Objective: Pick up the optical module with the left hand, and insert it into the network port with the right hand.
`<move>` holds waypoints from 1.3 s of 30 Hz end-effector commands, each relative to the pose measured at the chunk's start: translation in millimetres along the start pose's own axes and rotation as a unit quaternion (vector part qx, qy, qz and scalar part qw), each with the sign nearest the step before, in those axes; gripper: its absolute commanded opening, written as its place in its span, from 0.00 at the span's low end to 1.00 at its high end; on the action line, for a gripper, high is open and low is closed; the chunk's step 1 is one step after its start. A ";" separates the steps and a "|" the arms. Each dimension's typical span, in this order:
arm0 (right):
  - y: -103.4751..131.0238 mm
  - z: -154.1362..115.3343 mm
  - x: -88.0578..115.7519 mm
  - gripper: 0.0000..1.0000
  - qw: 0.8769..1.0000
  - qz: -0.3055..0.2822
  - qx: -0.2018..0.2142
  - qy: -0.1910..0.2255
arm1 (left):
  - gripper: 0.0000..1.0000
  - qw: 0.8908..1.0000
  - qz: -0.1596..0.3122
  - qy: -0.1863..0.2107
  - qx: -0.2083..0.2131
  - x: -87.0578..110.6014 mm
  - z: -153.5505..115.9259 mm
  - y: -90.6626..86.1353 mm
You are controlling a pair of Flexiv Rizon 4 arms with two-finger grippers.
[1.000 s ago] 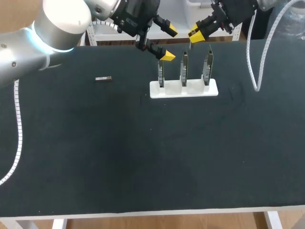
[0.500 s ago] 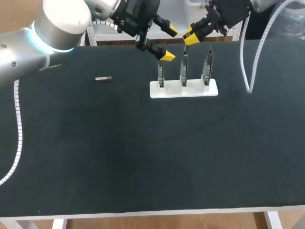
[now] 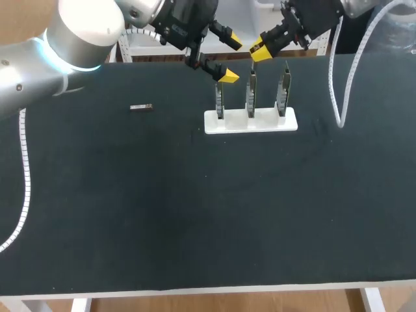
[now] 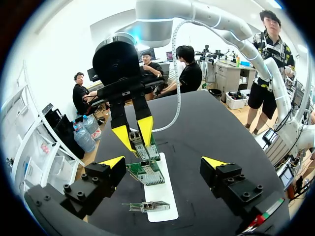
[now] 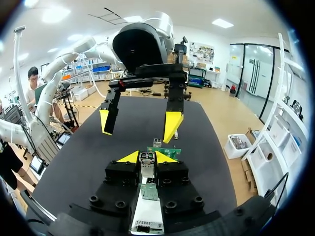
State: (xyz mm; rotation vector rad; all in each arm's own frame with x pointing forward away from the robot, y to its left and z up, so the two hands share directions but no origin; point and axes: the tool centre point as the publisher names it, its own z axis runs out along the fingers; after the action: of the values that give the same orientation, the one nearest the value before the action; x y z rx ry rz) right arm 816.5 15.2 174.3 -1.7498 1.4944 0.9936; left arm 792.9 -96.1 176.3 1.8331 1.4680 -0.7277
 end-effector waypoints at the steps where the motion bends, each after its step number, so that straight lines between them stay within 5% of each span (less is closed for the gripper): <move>1: 0.8 0.7 1.2 0.00 1.000 0.000 0.000 -0.001 | 1.00 1.000 0.001 0.001 0.000 -0.3 0.1 0.1; 39: -6.6 7.7 10.2 0.00 1.000 0.013 -0.008 0.005 | 1.00 1.000 0.001 0.001 0.000 -0.3 0.1 0.1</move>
State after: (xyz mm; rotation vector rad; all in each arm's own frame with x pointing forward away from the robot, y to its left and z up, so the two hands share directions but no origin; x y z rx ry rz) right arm 819.6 16.7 162.5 -1.7500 1.5237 1.0076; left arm 792.9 -96.1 176.3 1.8331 1.4680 -0.7277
